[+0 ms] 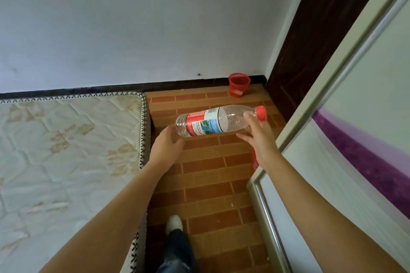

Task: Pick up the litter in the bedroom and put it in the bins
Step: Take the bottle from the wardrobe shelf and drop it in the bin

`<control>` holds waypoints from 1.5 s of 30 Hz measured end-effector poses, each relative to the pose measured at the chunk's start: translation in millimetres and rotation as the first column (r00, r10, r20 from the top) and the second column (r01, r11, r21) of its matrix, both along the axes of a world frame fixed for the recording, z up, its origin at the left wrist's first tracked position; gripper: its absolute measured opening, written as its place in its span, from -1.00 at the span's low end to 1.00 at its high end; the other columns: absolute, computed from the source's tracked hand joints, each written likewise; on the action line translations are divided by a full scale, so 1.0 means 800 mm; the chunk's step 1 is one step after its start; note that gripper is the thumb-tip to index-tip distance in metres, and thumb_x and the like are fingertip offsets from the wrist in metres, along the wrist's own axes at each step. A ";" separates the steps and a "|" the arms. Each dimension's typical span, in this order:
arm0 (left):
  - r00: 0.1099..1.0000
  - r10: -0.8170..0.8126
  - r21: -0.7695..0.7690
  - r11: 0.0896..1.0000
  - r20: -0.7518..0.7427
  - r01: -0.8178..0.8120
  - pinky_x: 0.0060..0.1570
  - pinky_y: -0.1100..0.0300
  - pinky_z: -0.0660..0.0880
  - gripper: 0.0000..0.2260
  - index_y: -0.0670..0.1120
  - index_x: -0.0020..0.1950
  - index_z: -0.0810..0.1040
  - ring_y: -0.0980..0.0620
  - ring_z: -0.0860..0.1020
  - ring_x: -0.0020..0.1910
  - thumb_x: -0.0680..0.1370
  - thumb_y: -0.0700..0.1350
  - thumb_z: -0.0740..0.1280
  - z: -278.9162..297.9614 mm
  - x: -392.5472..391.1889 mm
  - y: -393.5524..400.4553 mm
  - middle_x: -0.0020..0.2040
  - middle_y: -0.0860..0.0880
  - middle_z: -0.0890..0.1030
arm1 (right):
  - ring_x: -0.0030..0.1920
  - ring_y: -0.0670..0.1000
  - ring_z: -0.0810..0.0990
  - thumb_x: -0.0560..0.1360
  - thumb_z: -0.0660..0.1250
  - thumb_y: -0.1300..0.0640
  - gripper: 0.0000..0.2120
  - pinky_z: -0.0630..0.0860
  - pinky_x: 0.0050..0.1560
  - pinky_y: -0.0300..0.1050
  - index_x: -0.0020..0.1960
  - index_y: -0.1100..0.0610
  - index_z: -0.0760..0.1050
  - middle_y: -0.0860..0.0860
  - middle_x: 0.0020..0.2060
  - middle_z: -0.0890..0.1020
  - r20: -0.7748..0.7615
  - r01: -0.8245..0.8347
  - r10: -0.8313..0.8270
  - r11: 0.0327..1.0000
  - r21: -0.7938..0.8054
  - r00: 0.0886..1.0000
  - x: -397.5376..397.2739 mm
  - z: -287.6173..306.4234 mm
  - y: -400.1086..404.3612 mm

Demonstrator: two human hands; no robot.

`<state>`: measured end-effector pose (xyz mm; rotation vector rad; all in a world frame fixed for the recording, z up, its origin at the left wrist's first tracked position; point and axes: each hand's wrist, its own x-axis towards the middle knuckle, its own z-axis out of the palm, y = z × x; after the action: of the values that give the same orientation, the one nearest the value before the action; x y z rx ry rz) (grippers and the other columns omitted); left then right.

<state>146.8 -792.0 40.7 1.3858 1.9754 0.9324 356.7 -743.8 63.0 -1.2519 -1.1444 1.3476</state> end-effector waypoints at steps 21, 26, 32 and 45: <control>0.964 -0.252 -0.105 0.964 -0.085 0.242 0.11 0.15 0.42 -0.58 -0.06 0.38 0.32 -0.05 0.47 0.25 0.53 -0.13 0.28 -0.023 -0.093 0.493 0.32 -0.08 0.47 | 0.19 0.04 0.54 0.50 0.26 -0.03 -0.57 0.54 0.10 -0.04 0.31 0.11 0.37 0.09 0.21 0.53 0.012 0.218 -0.218 0.974 -0.063 0.976 -0.075 -0.023 0.442; 0.959 -0.276 -0.131 0.955 -0.068 0.266 0.19 0.03 0.46 -0.57 -0.07 0.39 0.31 -0.07 0.47 0.25 0.53 -0.14 0.27 -0.022 -0.064 0.633 0.31 -0.10 0.48 | 0.17 0.03 0.55 0.51 0.24 -0.04 -0.54 0.55 0.05 -0.11 0.35 0.11 0.32 0.09 0.23 0.51 -0.003 0.234 -0.235 0.969 -0.075 0.972 -0.046 -0.029 0.575; 0.964 -0.266 -0.144 0.954 -0.015 0.261 0.18 -0.04 0.50 -0.57 -0.05 0.39 0.31 -0.06 0.50 0.20 0.53 -0.11 0.27 -0.013 -0.025 0.773 0.29 -0.10 0.50 | 0.10 0.03 0.58 0.51 0.25 -0.04 -0.54 0.55 0.08 -0.05 0.34 0.12 0.33 0.09 0.18 0.54 -0.006 0.266 -0.269 0.956 -0.120 0.963 -0.011 -0.022 0.714; 0.942 -0.330 -0.170 0.927 0.064 0.336 0.21 0.04 0.42 -0.58 -0.11 0.39 0.33 -0.09 0.48 0.24 0.53 -0.18 0.28 -0.031 0.029 1.074 0.32 -0.13 0.48 | 0.13 0.03 0.58 0.53 0.23 0.02 -0.61 0.57 -0.03 -0.13 0.32 0.11 0.36 0.10 0.20 0.54 0.010 0.314 -0.315 0.943 -0.111 0.949 0.041 -0.023 0.994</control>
<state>170.0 67.5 15.7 1.5269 1.6798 0.6032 389.6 51.7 44.8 -1.4407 -0.8292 1.1850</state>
